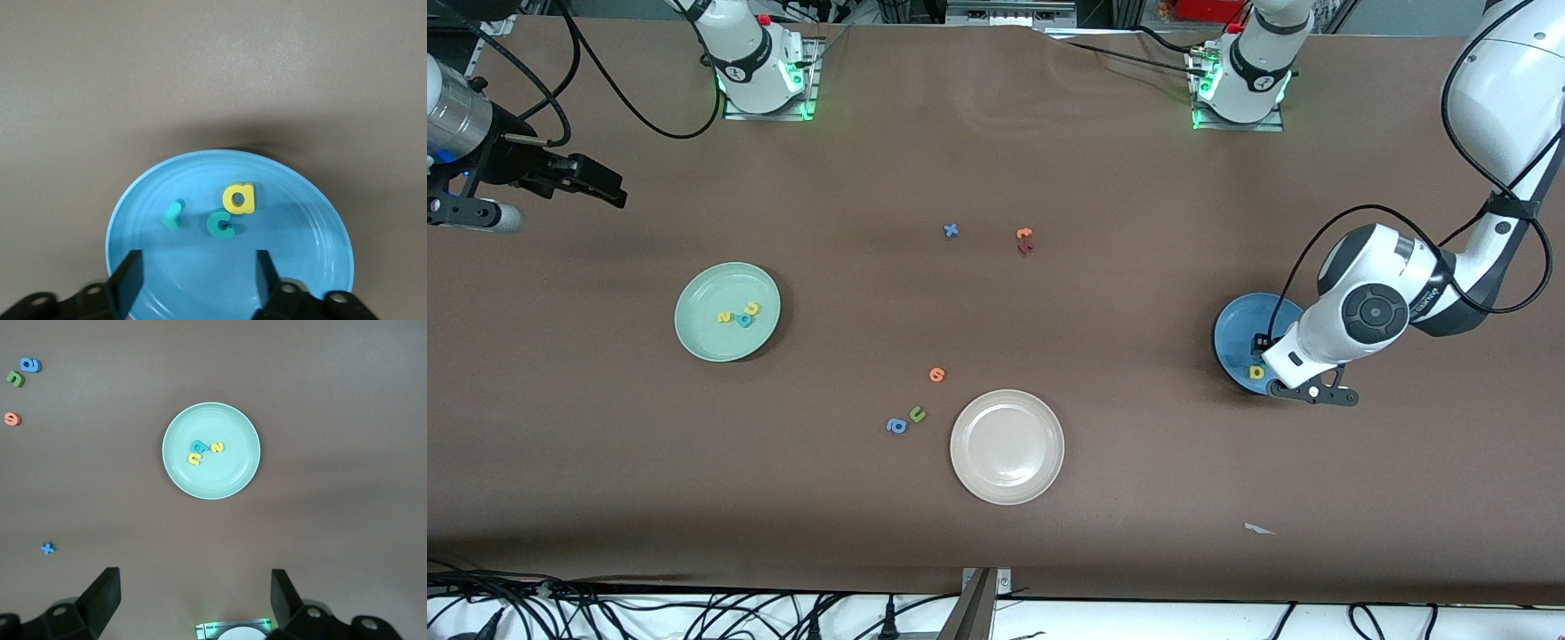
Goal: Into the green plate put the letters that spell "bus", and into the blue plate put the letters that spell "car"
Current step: 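Lower the L onto the blue plate and open the left gripper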
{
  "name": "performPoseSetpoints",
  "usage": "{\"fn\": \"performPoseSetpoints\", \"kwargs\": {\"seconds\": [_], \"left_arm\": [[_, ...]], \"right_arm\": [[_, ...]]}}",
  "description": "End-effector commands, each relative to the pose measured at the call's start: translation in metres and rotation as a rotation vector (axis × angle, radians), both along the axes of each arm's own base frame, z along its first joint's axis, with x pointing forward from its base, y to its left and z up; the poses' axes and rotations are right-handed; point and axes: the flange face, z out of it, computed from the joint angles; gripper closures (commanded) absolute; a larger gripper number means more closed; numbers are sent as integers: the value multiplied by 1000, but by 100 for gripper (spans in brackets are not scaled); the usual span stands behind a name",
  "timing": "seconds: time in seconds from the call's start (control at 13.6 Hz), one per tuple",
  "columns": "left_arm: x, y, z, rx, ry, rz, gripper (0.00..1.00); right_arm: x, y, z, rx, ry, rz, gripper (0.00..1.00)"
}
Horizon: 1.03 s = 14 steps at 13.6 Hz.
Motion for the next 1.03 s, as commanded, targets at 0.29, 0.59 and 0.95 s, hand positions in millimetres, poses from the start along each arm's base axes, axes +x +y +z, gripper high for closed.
{"fn": "performPoseSetpoints", "kwargs": {"seconds": [0.29, 0.59, 0.95], "left_arm": [[3, 0, 18, -50, 11, 44, 0], [12, 8, 58, -58, 23, 110, 0], [1, 29, 115, -129, 50, 138, 0]], "right_arm": [[1, 1, 9, -13, -6, 15, 0], [2, 1, 8, -14, -12, 15, 0], [4, 0, 8, -11, -13, 13, 0]]}}
